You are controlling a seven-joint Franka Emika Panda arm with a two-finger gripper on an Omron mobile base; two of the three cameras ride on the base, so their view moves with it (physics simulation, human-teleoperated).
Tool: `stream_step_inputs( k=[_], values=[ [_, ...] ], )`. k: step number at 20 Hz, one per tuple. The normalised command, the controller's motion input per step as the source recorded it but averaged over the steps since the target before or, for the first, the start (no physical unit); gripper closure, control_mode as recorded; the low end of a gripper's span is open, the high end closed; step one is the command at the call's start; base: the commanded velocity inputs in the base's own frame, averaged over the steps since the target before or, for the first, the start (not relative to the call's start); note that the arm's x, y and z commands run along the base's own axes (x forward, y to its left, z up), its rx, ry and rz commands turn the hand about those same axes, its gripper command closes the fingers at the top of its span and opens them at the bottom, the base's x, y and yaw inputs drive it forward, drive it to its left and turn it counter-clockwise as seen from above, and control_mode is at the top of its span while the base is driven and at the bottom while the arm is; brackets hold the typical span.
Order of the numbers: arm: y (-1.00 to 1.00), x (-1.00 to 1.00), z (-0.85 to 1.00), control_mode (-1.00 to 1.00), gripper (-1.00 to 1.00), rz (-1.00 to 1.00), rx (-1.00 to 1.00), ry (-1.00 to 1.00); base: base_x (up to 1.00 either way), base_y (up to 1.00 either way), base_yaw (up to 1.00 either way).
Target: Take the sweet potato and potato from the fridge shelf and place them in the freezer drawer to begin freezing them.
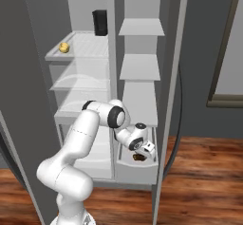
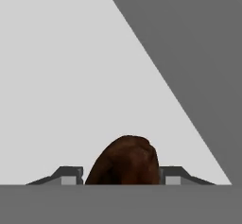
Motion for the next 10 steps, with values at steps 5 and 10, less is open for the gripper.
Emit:
stream_step_inputs(
  k=[5, 10],
  values=[
    [0.0, 0.0, 0.05, -1.0, -1.0, -0.01, 0.0, -0.01, 0.0, 0.0, 0.0],
    [0.0, -0.16, 0.44, -1.0, -1.0, 0.0, 0.01, -0.14, 0.0, 0.0, 0.0]
  ],
)
